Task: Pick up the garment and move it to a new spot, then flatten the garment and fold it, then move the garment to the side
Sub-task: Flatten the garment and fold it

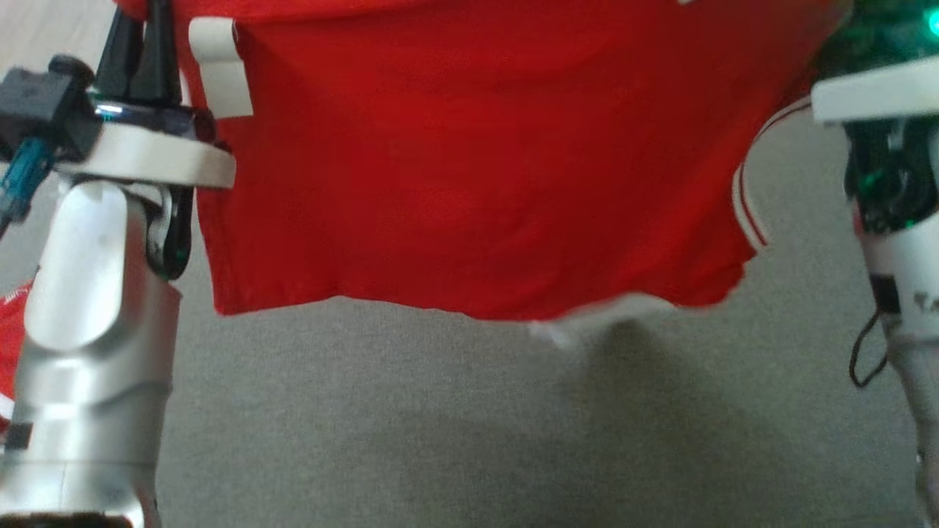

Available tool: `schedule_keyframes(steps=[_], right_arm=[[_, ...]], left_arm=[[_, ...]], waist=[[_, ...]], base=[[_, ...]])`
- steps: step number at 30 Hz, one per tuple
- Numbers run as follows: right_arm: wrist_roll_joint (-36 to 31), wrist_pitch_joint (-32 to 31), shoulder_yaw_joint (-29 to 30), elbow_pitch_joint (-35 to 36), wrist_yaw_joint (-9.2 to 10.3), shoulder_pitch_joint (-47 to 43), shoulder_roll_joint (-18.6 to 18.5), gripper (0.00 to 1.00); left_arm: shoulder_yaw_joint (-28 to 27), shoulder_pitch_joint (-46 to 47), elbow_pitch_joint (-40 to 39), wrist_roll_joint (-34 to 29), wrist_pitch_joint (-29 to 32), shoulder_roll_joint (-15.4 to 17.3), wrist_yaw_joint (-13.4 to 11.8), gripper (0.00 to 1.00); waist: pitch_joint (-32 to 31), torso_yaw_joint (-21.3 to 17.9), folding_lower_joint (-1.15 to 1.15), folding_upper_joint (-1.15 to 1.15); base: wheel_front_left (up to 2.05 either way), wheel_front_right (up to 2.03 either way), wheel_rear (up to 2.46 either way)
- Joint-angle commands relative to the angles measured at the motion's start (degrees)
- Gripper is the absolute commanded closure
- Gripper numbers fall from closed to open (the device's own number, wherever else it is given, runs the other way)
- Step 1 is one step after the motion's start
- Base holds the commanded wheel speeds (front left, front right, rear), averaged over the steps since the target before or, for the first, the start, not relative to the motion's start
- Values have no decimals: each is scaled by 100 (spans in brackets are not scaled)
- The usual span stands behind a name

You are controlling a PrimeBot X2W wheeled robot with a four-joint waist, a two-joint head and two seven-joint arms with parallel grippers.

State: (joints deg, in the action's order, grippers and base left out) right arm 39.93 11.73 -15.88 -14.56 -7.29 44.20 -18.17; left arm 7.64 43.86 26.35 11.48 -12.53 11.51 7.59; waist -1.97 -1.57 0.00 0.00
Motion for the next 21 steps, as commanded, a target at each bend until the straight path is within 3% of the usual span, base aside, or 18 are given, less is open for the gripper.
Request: schedule_keyframes(steps=[1, 6, 14, 21], right_arm=[[-46, -35, -72, 75, -20, 236, 17, 100], [-262, 40, 28, -669, -20, 1215, 235, 100], [-1165, 314, 494, -1880, -20, 3145, 477, 100], [-1391, 325, 1101, -1979, -20, 3225, 594, 100]], left_arm=[[-131, 345, -80, -20, 26, 237, -14, 100], [-213, 1137, 420, -34, -67, 241, -164, 100], [-364, 2665, 855, -264, -241, 197, -576, 100], [-636, 2450, 844, -216, -245, 24, -556, 100]], waist=[[156, 5, 0, 0], [873, 30, 0, 0], [1855, 43, 0, 0], [2186, -45, 0, 0]], base=[[0, 0, 0], [0, 0, 0], [0, 0, 0], [0, 0, 0]])
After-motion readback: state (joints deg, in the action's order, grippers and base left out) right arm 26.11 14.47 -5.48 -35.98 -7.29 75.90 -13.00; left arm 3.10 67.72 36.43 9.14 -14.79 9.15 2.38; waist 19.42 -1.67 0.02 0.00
